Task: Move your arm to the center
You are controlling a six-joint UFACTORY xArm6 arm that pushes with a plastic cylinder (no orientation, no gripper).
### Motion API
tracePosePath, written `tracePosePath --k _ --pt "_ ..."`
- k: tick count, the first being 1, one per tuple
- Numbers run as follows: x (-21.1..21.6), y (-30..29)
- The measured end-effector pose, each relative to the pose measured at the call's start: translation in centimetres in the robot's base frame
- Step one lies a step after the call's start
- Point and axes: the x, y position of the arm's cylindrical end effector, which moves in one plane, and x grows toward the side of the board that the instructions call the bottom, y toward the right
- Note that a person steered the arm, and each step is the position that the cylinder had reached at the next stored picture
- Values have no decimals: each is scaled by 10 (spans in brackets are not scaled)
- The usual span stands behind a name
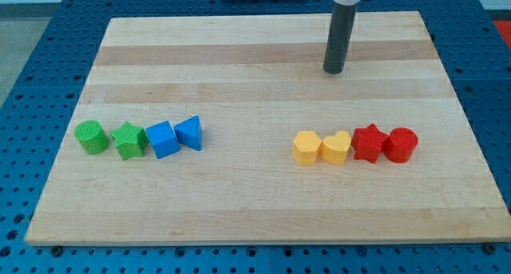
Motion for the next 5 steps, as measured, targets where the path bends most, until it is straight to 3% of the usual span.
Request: tracePosePath --k 2,4,5 --pt "0 -2" --pt "21 -105" --pt "60 -169"
